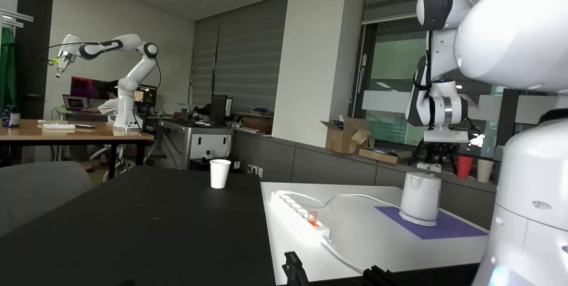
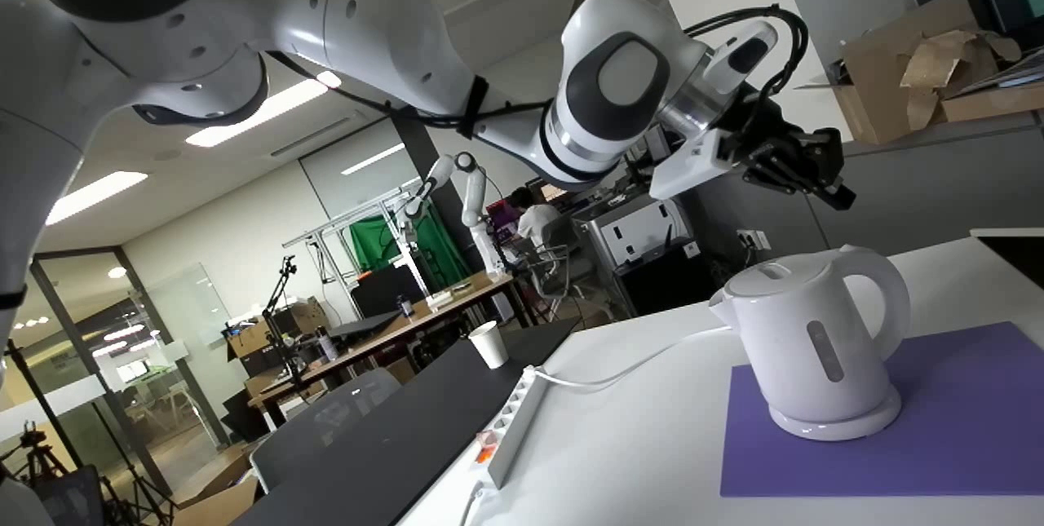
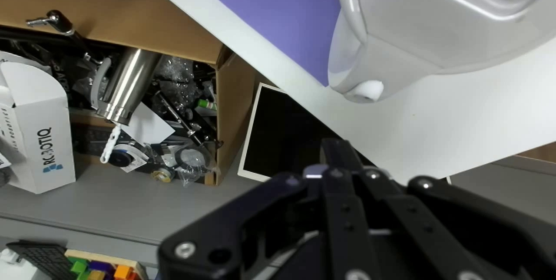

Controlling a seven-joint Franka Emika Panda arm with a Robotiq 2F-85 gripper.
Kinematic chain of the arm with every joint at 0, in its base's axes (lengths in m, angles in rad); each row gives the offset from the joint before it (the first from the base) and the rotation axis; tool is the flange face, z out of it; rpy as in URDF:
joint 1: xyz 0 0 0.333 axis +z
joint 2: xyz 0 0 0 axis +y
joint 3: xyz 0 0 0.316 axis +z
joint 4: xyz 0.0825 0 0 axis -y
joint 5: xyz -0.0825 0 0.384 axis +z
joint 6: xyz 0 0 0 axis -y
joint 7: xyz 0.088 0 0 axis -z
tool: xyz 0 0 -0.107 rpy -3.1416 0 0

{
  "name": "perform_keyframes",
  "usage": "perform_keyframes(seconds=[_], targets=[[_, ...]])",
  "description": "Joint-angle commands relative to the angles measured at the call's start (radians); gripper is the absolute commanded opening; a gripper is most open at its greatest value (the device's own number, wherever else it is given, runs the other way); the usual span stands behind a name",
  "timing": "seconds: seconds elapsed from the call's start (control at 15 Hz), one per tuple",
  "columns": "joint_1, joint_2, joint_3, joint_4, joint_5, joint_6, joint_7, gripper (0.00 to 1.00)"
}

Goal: Press the power button on the electric kettle

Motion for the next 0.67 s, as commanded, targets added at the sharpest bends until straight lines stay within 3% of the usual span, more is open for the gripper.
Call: perform_keyframes(seconds=[0.0,0.6], targets=[[-0.004,0.071,-0.001,0.037,0.025,0.088,0.029,0.0],[-0.016,0.128,0.036,0.024,0.088,0.264,0.009,0.0]])
